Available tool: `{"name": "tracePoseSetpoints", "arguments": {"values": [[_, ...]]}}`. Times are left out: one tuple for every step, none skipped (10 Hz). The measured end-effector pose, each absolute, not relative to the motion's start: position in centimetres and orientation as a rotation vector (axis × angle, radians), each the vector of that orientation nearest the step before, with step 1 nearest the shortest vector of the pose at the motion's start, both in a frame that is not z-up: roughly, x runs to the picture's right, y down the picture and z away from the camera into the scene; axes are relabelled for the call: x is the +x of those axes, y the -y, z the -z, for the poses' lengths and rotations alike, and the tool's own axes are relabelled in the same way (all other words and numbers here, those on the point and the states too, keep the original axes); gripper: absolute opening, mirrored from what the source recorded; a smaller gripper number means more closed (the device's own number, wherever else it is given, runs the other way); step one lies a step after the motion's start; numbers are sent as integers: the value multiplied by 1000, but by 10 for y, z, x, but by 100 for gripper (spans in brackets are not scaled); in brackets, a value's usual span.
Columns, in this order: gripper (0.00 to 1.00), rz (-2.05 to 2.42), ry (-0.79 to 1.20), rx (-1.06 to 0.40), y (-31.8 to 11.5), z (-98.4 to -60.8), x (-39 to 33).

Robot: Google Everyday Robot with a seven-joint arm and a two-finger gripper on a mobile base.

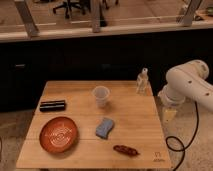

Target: Place the pepper in the ceramic bowl

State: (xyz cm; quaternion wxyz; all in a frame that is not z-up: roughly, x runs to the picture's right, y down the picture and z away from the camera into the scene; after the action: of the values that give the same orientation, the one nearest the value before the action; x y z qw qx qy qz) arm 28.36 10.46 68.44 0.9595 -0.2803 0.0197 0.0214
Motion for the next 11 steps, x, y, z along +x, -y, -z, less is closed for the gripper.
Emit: {"name": "tracePoseSetpoints", "arguments": {"values": [[80, -43, -40, -568, -105, -684, 284], [80, -43, -40, -568, -105, -684, 284], [80, -33, -34, -570, -107, -685, 281], [80, -18, -21, -576, -112, -686, 272], [80, 2, -5, -579, -115, -688, 257], [80, 16, 10, -581, -117, -689, 240], [80, 27, 21, -586, -120, -690, 232], [80, 41, 33, -589, -123, -692, 229], [80, 53, 44, -592, -128, -692, 226], [80, 67, 59, -600, -135, -693, 216], [80, 75, 69, -603, -139, -695, 206]]}}
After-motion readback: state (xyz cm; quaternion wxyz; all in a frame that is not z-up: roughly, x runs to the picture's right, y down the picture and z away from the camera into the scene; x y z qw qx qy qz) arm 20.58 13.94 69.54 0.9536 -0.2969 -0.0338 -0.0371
